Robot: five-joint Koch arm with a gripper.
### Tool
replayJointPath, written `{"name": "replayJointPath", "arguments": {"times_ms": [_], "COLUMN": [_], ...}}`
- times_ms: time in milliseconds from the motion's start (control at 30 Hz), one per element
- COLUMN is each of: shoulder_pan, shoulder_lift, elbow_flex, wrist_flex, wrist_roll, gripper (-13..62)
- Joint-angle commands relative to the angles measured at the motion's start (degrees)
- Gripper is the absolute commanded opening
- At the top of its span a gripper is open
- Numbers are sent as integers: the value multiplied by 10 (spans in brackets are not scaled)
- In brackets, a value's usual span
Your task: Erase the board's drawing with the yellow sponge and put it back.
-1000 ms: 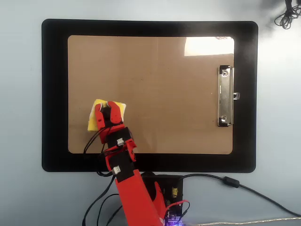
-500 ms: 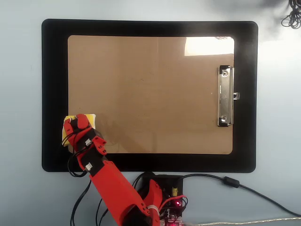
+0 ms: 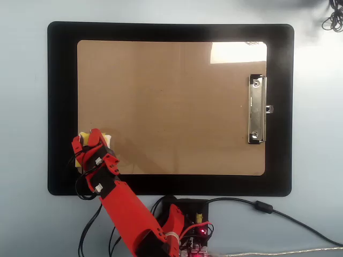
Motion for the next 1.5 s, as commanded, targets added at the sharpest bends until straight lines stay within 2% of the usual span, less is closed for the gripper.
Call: {"name": "replayJointPath", "arguments": {"times_ms": [0,167,300,367,467,567,733,900,1233,1467], "shoulder_pan": [-10,-5,8,47,140,268,454,471,484,485], "shoulder_lift": [10,70,142,158,157,167,267,449,442,442], "elbow_flex": [-25,-31,-109,-185,-277,-267,-67,175,307,310], "wrist_flex": [-22,25,265,463,719,817,740,674,706,708], "wrist_roll": [-19,-85,-97,-90,0,156,326,336,329,332], "gripper": [330,329,328,330,330,328,329,330,345,343]}}
